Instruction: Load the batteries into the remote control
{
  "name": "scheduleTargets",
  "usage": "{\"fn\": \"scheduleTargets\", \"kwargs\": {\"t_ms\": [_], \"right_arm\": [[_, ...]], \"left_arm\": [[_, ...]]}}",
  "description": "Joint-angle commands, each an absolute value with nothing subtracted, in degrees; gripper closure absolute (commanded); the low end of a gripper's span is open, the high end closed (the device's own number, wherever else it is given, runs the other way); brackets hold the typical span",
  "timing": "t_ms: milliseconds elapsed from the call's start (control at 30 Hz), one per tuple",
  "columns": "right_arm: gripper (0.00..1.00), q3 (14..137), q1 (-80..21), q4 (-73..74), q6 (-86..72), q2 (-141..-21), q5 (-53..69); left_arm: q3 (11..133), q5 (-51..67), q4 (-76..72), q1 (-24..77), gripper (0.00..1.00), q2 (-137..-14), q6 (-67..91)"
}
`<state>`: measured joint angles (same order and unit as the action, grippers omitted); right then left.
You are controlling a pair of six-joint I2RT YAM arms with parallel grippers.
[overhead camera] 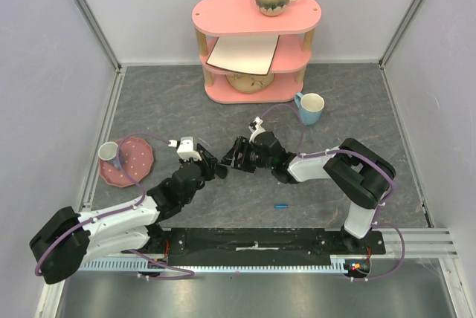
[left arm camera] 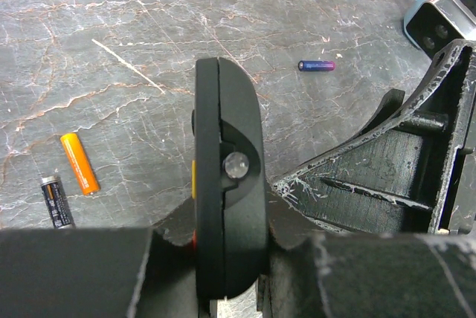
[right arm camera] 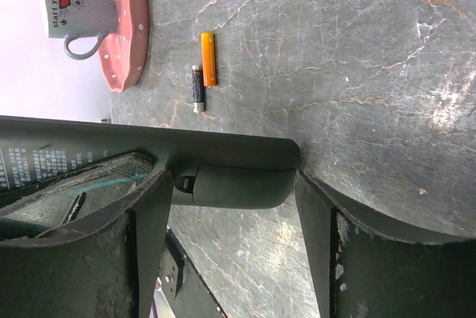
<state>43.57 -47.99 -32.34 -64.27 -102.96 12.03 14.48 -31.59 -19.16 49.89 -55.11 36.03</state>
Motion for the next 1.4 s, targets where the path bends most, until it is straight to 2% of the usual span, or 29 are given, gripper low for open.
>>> {"fn": "scheduleTargets", "kwargs": {"t_ms": [0, 667, 933, 1367], "right_arm": [[0.26, 45.6, -48.3, -30.7, -62.6, -104.2, 11.1], [0.27, 43.4, -48.3, -29.8, -62.4, -103.7, 10.1], [0.29, 50.6, -49.5, -15.4, -56.8, -105.0, 7.1], [0.33, 50.2, -49.6, -9.6, -55.8, -106.6, 6.2]], "left_arm": [[13.1, -31.4, -15.5, 50.3, 0.98, -55.9, 34.9], [13.4, -31.5, -14.9, 50.3, 0.98, -55.4, 34.5], [13.7, -31.3, -15.5, 50.4, 0.98, -55.4, 33.8], [14.1, -32.7, -14.6, 50.5, 0.98, -54.8, 33.0]]}}
